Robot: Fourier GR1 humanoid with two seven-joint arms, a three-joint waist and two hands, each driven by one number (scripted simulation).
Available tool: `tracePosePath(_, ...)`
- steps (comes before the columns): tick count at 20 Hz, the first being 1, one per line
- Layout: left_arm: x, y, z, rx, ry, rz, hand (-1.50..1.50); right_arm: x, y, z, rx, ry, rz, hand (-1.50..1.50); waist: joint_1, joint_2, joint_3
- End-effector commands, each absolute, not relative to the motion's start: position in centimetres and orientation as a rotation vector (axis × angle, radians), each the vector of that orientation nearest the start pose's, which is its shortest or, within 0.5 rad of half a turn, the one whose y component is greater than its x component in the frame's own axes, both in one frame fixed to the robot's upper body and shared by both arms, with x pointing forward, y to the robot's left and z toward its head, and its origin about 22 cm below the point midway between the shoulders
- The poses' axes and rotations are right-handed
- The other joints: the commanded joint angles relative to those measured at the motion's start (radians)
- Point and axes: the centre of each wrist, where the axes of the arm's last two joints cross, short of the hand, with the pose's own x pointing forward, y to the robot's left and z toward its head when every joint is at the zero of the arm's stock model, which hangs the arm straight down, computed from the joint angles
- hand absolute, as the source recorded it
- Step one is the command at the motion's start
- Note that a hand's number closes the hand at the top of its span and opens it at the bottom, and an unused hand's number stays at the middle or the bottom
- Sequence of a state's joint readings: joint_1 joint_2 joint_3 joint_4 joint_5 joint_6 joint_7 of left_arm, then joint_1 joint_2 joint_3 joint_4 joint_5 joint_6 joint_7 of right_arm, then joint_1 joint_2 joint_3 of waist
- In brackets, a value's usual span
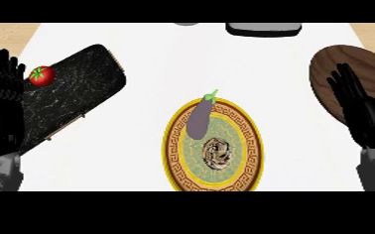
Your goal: Pick the cupcake from the plate and place it in the bowl
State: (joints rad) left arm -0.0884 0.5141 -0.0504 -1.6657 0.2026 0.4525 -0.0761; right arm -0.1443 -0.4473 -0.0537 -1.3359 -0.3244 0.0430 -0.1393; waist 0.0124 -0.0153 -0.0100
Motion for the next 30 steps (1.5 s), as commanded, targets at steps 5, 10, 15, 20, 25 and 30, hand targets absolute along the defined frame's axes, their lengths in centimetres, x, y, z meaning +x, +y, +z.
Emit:
tracePosePath(5, 25.3, 25.3, 6.1, 0.108, -1.699, -0.247, 0.00, 26.6, -25.8, 5.2, -0.153, -1.768, -0.013, 1.50, -0.081, 0.004, 0.005)
tracePosePath(10, 24.7, 21.7, 4.2, -0.113, -1.604, -0.334, 0.00, 24.4, -20.4, 1.7, -0.357, -1.638, 0.026, -1.50, -0.057, 0.015, 0.006)
tracePosePath(15, 24.9, 20.7, 3.8, -0.147, -1.600, -0.374, 0.00, 22.4, -16.3, 1.3, -0.526, -1.664, 0.302, -1.50, -0.020, 0.012, 0.007)
tracePosePath(20, 25.9, 20.7, 3.9, -0.167, -1.576, -0.378, 0.00, 23.9, -16.6, 3.3, -0.672, -1.442, 0.614, -1.50, -0.012, 0.011, 0.005)
tracePosePath(25, 26.7, 21.0, 4.2, -0.158, -1.595, -0.383, 0.00, 25.5, -16.7, 6.2, -0.728, -1.098, 0.914, -1.50, -0.004, 0.012, 0.000)
tracePosePath(30, 26.5, 20.6, 3.6, -0.175, -1.589, -0.384, 0.00, 24.7, -12.3, 9.4, -0.572, -0.847, 1.087, -1.50, -0.003, 0.009, 0.003)
